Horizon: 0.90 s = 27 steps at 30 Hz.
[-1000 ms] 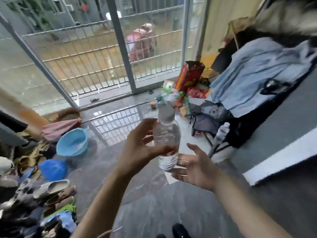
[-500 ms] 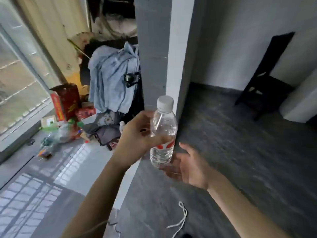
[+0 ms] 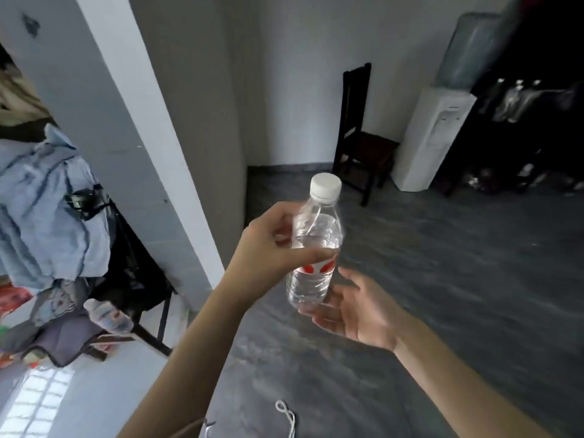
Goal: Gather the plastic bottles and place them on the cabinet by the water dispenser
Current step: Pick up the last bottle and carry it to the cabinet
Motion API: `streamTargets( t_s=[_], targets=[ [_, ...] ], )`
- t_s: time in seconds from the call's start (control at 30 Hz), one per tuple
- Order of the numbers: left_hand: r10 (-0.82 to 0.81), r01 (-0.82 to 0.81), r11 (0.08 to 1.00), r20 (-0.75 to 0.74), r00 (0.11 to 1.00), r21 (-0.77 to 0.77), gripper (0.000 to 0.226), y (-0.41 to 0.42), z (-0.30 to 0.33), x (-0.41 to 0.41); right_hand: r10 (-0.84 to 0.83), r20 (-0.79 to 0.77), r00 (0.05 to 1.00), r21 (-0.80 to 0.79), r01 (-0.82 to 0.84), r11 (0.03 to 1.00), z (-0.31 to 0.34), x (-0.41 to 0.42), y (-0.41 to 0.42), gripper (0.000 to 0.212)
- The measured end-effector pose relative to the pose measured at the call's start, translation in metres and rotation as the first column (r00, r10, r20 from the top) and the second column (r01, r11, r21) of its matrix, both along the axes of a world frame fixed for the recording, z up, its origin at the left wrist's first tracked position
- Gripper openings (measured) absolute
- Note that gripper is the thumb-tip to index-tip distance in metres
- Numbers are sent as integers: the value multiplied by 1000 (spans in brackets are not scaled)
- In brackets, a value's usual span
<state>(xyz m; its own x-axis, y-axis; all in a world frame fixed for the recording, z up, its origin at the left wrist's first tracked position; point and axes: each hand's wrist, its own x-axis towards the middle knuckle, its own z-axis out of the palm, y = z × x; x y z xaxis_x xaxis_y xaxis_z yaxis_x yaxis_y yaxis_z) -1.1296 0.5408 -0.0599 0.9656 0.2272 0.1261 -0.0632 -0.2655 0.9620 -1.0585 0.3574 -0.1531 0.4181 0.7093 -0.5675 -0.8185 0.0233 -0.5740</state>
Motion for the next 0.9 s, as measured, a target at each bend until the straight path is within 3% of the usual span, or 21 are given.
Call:
streamTargets(
  t_s=[0.37, 0.77, 0.9],
  targets=[
    [-205, 204, 978, -1, 979, 46, 58, -48, -1, 137, -218, -29, 976, 15, 219, 976, -6, 101, -59, 65],
    [-363, 361, 931, 24, 932, 58, 56, -61, 11, 350, -411, 34, 911, -9, 411, 912, 6, 287, -69, 65],
    [-415, 414, 910, 38, 909, 23, 55, -79, 13, 415, -496, -9, 869, 30, 496, 868, 8, 334, -87, 65]
  ],
)
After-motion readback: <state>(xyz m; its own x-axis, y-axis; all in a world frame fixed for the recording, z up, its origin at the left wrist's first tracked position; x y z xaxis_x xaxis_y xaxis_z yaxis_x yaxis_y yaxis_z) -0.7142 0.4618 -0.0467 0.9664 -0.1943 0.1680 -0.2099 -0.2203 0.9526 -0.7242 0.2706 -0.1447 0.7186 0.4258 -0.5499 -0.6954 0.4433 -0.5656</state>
